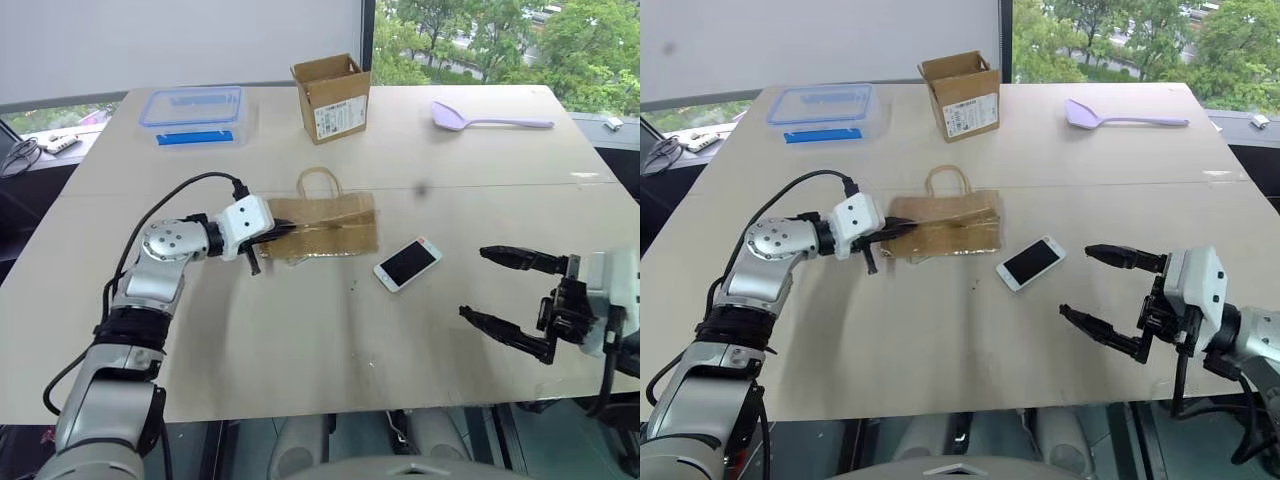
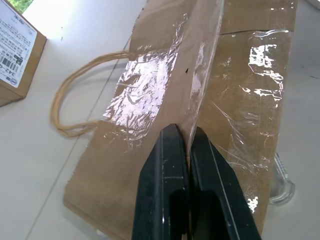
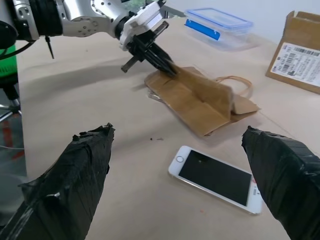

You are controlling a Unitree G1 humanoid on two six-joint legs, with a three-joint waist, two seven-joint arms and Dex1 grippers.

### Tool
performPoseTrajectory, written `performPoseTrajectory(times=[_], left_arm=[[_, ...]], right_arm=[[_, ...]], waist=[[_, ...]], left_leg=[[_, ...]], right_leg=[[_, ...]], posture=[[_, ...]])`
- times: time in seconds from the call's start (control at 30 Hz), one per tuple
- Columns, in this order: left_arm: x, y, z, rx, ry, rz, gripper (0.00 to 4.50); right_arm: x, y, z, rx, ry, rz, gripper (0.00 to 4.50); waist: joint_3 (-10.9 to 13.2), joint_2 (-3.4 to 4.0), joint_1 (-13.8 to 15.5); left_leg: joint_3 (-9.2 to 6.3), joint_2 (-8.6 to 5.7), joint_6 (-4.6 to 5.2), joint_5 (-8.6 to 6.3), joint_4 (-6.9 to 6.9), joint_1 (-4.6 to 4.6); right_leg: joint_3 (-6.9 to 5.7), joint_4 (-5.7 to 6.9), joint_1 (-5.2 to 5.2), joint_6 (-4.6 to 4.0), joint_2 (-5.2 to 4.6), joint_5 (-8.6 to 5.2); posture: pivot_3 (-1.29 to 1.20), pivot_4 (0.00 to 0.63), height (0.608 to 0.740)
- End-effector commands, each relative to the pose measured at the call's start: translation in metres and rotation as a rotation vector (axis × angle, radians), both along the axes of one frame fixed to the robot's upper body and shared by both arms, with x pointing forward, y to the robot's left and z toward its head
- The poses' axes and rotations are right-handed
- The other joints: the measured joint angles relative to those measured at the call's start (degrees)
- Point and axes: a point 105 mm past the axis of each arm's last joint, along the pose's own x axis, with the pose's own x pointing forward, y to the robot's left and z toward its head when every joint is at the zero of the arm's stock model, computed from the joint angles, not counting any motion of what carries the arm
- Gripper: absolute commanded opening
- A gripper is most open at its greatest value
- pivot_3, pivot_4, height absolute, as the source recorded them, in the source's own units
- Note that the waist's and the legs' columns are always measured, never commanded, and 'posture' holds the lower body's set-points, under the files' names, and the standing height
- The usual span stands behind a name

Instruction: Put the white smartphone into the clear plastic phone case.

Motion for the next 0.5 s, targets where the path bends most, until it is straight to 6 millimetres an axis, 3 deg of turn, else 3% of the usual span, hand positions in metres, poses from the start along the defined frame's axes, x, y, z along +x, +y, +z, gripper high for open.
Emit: performPoseTrajectory(times=[0.03, 0.5], left_arm=[[-0.0023, -0.0019, 0.0116, -0.002, -0.058, -0.001, 0.03], [-0.0069, 0.0035, 0.0091, 0.000, -0.064, 0.026, 0.03]], right_arm=[[-0.0031, -0.0016, 0.0080, 0.002, -0.012, 0.015, 4.50], [-0.0021, 0.0021, 0.0100, -0.006, 0.003, 0.042, 4.50]], waist=[[0.0, 0.00, 0.0], [0.0, 0.00, 0.0]], left_leg=[[-0.01, 0.01, 0.00, 0.00, 0.00, 0.00], [0.02, 0.01, 0.00, 0.00, 0.01, 0.00]], right_leg=[[-0.01, 0.00, 0.00, -0.01, 0.00, -0.01], [0.01, 0.00, 0.00, -0.12, 0.00, -0.08]], posture=[[0.00, 0.150, 0.740], [0.00, 0.150, 0.740]])
